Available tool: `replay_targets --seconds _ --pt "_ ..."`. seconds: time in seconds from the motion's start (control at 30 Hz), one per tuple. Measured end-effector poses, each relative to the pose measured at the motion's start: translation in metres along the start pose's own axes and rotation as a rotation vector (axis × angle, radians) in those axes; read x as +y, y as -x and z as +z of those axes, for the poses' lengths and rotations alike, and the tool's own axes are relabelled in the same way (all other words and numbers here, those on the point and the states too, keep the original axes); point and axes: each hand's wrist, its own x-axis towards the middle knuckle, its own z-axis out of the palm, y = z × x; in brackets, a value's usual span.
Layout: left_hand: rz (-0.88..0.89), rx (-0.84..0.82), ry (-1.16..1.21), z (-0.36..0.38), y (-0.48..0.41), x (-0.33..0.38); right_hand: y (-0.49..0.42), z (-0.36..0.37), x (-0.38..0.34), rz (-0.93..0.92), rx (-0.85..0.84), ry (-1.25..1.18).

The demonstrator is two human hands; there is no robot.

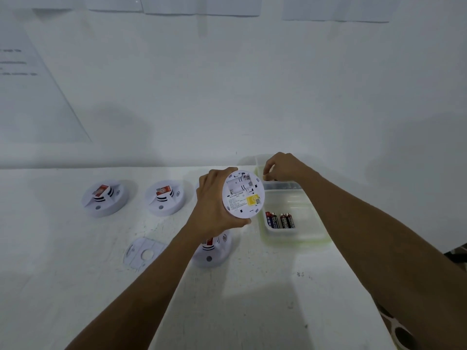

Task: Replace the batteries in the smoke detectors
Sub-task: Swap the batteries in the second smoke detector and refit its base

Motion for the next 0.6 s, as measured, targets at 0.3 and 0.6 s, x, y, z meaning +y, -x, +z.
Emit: replay_targets --seconds 0.3,0.6 --pt "0.013 0.005 0.012 -0.006 -0.001 0.002 0.045 -0.017 -0.008 -0.038 0.329 -0.593" --pt "0.056 0.063 0.051 -0.004 -0.004 0.040 0.124 0.026 -0.048 -0.104 0.558 -0.931"
